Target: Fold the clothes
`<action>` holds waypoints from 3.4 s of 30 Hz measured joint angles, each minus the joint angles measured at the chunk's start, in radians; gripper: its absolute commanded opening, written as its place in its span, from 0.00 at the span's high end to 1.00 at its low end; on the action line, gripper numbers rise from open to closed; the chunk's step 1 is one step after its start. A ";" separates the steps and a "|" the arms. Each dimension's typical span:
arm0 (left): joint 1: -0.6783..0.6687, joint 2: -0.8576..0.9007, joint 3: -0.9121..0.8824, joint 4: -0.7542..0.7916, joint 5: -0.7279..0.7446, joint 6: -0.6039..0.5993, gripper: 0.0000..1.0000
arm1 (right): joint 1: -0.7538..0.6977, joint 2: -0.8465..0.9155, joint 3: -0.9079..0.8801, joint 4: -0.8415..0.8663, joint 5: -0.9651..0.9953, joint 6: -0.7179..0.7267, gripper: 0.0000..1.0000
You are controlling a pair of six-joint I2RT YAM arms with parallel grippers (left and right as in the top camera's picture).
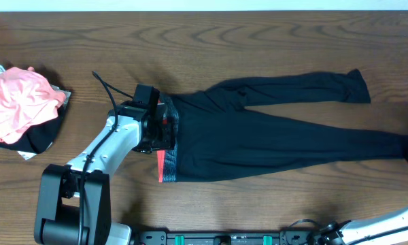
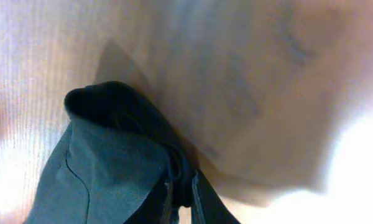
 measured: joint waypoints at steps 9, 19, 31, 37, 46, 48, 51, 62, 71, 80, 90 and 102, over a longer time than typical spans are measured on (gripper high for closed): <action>0.000 0.000 0.000 0.011 0.000 0.000 0.45 | -0.004 -0.010 0.000 -0.022 0.000 0.030 0.76; 0.000 -0.001 0.040 0.058 0.000 -0.002 0.39 | -0.002 -0.205 -0.052 0.068 -0.057 0.087 0.71; 0.000 -0.067 0.120 0.319 -0.045 -0.003 0.34 | 0.358 -0.508 -0.047 0.182 -0.227 0.065 0.65; 0.000 -0.011 0.120 0.340 -0.052 -0.008 0.34 | 0.615 -0.433 -0.047 0.200 -0.063 -0.034 0.50; 0.000 0.021 0.120 0.254 -0.048 -0.020 0.34 | 0.742 -0.219 -0.047 0.422 0.195 -0.045 0.46; 0.000 0.021 0.120 0.245 -0.043 -0.023 0.34 | 0.740 -0.177 -0.047 0.448 0.230 -0.040 0.46; 0.000 0.021 0.120 0.236 -0.040 -0.027 0.34 | 0.740 -0.102 -0.047 0.466 0.257 -0.037 0.46; 0.000 0.021 0.120 0.205 -0.029 -0.031 0.33 | 0.740 0.006 -0.037 0.487 0.343 -0.029 0.42; 0.000 0.021 0.120 0.175 -0.028 -0.031 0.33 | 0.620 0.008 -0.030 0.467 0.433 0.013 0.38; 0.000 0.021 0.122 0.357 -0.025 -0.034 0.29 | 0.525 0.008 -0.021 0.434 0.418 0.023 0.37; 0.001 0.114 0.177 0.506 0.064 -0.103 0.28 | 0.536 0.007 -0.011 0.388 0.402 0.014 0.36; 0.001 0.412 0.455 0.317 0.143 -0.117 0.29 | 0.545 0.000 0.003 0.301 0.388 -0.016 0.35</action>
